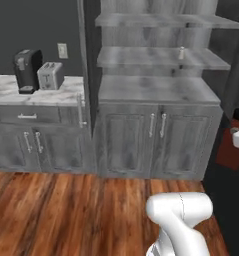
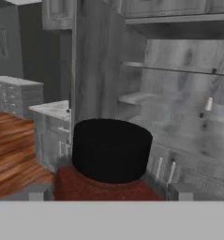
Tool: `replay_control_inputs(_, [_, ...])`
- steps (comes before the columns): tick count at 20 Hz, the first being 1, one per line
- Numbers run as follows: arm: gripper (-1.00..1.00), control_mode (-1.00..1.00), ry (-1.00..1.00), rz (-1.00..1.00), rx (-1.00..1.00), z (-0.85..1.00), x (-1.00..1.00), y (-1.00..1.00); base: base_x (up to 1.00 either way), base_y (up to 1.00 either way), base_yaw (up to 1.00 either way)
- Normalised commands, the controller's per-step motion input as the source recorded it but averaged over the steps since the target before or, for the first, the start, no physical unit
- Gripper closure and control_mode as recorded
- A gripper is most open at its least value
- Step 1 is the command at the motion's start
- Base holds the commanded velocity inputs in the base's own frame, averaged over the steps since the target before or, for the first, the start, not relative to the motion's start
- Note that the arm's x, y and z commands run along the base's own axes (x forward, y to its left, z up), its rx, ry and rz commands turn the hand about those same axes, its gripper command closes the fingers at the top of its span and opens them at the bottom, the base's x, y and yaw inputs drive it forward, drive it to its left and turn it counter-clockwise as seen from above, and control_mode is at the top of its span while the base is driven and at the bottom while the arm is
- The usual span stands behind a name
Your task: Collect the paprika, mayonnaise, and shaker from the cabinet and place them next to the stove.
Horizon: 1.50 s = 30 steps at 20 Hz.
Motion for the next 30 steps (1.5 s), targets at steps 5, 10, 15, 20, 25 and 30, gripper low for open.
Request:
replay_control_inputs(5, [1.00,1.00,0.00,0.00,0.00,0.00,0.00,0.00,-0.45,0.90,0.41])
replay_control_inputs(10, [1.00,1.00,0.00,0.00,0.00,0.00,0.00,0.00,-0.26,1.00,0.45])
replay_control_inputs(15, [1.00,1.00,0.00,0.00,0.00,0.00,0.00,0.00,-0.24,0.99,0.46])
replay_control_inputs(20, [1.00,1.00,0.00,0.00,0.00,0.00,0.00,0.00,-0.11,0.91,0.48])
replay_control_inputs(25, [1.00,1.00,0.00,0.00,0.00,0.00,0.00,0.00,0.21,0.66,0.46])
replay_control_inputs(30, [1.00,1.00,0.00,0.00,0.00,0.00,0.00,0.00,0.85,0.06,0.46])
